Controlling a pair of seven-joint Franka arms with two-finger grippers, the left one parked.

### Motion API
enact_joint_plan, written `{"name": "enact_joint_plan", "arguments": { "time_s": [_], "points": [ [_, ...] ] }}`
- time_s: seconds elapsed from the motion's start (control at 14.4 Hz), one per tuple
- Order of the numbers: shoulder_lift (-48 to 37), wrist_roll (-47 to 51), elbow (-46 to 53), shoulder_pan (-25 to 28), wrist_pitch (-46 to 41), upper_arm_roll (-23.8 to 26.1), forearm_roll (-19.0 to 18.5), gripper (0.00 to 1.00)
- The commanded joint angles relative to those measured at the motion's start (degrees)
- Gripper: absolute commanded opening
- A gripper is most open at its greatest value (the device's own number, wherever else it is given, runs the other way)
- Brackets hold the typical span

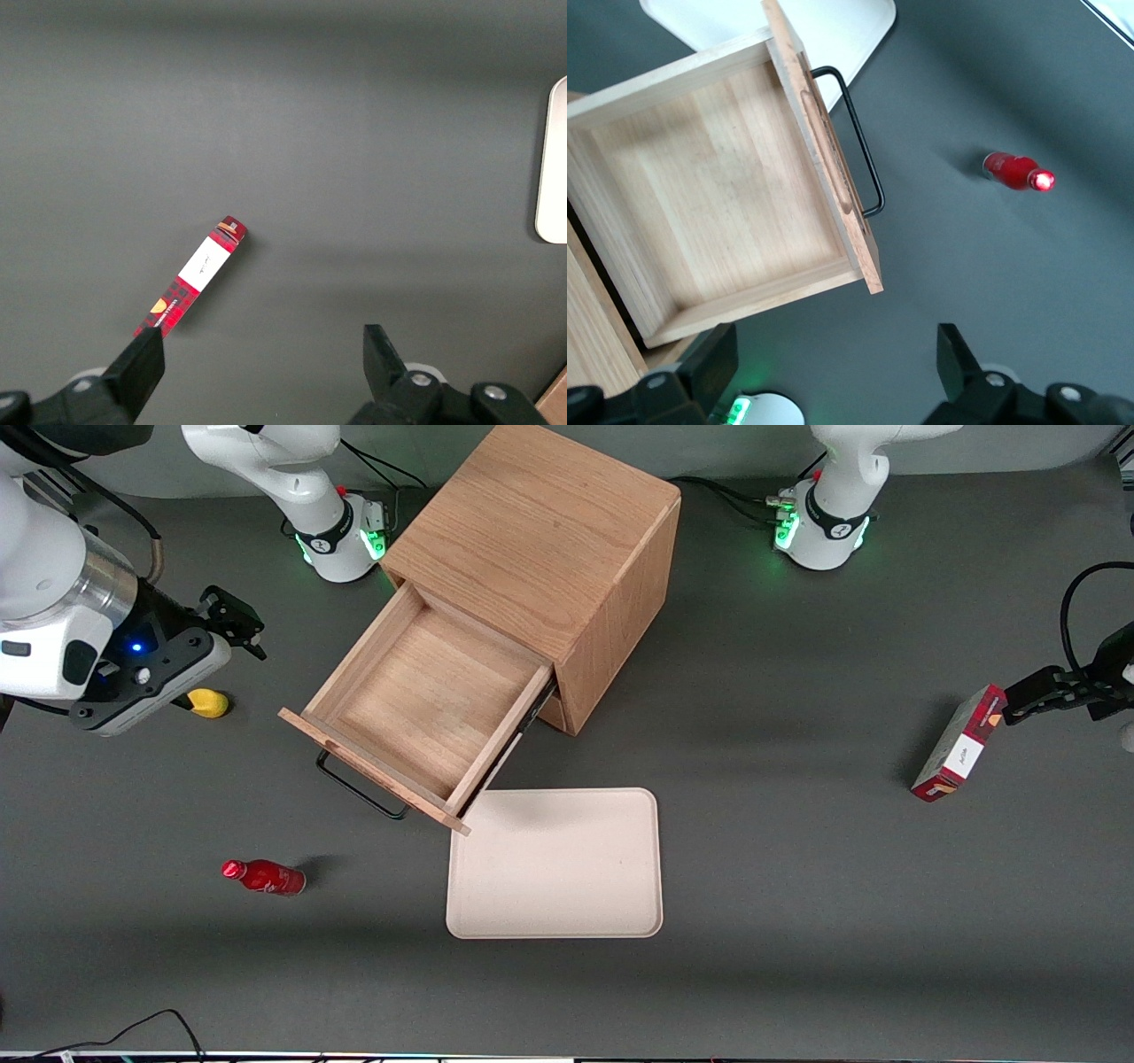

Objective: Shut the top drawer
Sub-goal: 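Move the right gripper toward the open drawer's front panel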

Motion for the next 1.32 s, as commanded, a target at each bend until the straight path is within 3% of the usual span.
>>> {"name": "enact_joint_plan", "arguments": {
  "time_s": [0.0,0.14,0.42,0.77,1.25],
  "points": [
    [2.9,-7.3,2.7,-0.6,-2.9,-0.2,2.4,1.00],
    [4.6,-8.1,3.0,-1.7,-5.2,-1.7,9.8,1.00],
    [8.7,-10.4,7.0,-2.0,-10.5,-4.3,15.6,1.00],
    [9.1,-10.2,8.3,-2.0,-10.3,-5.1,16.0,1.00],
    [12.2,-9.7,7.2,-1.7,-3.7,-6.7,15.5,1.00]
  ]
}}
